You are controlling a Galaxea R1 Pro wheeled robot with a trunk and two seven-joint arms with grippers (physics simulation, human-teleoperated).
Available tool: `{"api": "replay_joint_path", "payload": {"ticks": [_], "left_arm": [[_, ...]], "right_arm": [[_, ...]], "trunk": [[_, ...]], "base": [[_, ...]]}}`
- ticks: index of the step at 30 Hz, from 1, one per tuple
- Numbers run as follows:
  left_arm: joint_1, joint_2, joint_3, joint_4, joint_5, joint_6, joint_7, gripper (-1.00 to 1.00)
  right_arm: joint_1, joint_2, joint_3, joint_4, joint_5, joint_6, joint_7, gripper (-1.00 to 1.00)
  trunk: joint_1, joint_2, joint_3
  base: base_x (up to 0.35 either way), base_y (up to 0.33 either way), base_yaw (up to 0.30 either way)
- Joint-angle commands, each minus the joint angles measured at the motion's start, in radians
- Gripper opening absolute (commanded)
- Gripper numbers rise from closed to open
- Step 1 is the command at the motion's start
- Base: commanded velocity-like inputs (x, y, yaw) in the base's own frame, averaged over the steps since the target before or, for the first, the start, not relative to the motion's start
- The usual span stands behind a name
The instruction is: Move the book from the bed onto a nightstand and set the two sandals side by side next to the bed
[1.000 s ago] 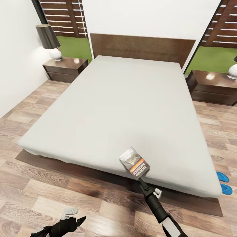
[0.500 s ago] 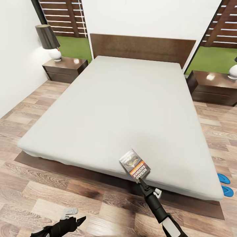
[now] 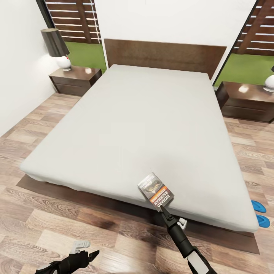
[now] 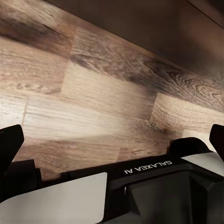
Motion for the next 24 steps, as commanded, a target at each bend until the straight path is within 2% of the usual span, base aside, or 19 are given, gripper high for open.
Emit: {"api": "replay_joint_path", "payload": {"ticks": [1, 14, 22, 24], "left_arm": [[0.000, 0.000, 0.000, -0.001, 0.010, 0.010, -0.003, 1.00], [0.000, 0.000, -0.002, -0.002, 0.010, 0.013, -0.005, 1.00], [0.000, 0.000, -0.002, -0.002, 0.010, 0.013, -0.005, 1.00], [0.000, 0.000, -0.002, -0.002, 0.010, 0.013, -0.005, 1.00]], "right_arm": [[0.000, 0.000, -0.002, 0.000, -0.006, 0.010, 0.004, 1.00], [0.000, 0.000, -0.002, 0.000, -0.006, 0.012, 0.004, 1.00], [0.000, 0.000, -0.002, 0.000, -0.006, 0.012, 0.004, 1.00], [0.000, 0.000, -0.002, -0.001, -0.006, 0.012, 0.004, 1.00]], "trunk": [[0.000, 0.000, -0.001], [0.008, -0.014, -0.007], [0.038, -0.070, -0.032], [0.038, -0.070, -0.032]], "base": [[0.000, 0.000, 0.000], [0.000, 0.000, 0.000], [0.000, 0.000, 0.000], [0.000, 0.000, 0.000]]}}
